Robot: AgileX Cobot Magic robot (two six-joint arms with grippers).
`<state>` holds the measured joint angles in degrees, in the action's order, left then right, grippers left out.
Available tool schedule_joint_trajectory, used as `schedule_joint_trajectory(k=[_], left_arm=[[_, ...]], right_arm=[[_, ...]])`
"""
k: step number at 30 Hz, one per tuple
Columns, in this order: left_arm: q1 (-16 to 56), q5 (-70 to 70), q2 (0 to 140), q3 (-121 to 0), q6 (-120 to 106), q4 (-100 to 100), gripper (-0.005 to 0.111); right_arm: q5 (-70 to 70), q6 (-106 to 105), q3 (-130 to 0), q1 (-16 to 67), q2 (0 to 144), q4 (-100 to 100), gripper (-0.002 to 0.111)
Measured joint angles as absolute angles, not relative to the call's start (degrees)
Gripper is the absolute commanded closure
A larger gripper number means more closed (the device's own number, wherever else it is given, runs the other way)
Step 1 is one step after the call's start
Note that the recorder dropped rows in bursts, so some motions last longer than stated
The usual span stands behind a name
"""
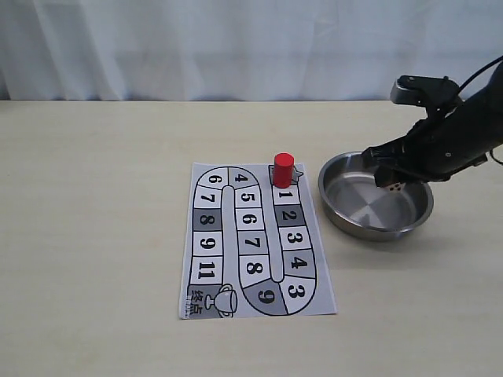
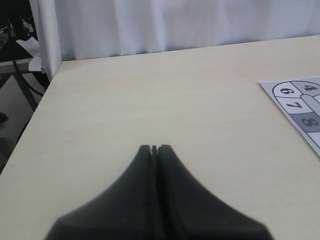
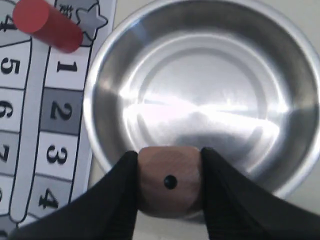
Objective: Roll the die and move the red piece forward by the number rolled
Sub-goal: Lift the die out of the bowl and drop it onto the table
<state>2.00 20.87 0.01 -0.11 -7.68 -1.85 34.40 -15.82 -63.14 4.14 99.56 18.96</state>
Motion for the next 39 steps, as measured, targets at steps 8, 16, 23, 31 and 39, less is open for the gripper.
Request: schedule_joint_trajectory(k=[8, 16, 23, 31, 39], left_arm=[[2.0, 20.87, 0.01, -0.11, -7.68, -1.85, 0.107], [2.0, 20.87, 0.01, -0.11, -7.68, -1.85, 0.107], [2.0, 20.87, 0.01, -0.11, -7.68, -1.85, 0.107], [2.0, 20.87, 0.01, -0.11, -7.68, -1.85, 0.107], [2.0, 20.87, 0.01, -0.11, -7.68, -1.85, 0.107]], right_arm=[[49.65, -7.42, -63.14, 4.14, 93.9, 8.32, 0.104], [56.47, 0.0, -61.74, 4.14, 89.97, -4.51, 0.104], [51.39, 4.95, -56.7, 1.82, 89.7, -11.57, 0.104], [43.06, 8.35, -53.11, -7.81, 89.7, -14.16, 0.104], [39.76, 7.63, -51.21, -6.44, 91.74, -13.64, 0.103]])
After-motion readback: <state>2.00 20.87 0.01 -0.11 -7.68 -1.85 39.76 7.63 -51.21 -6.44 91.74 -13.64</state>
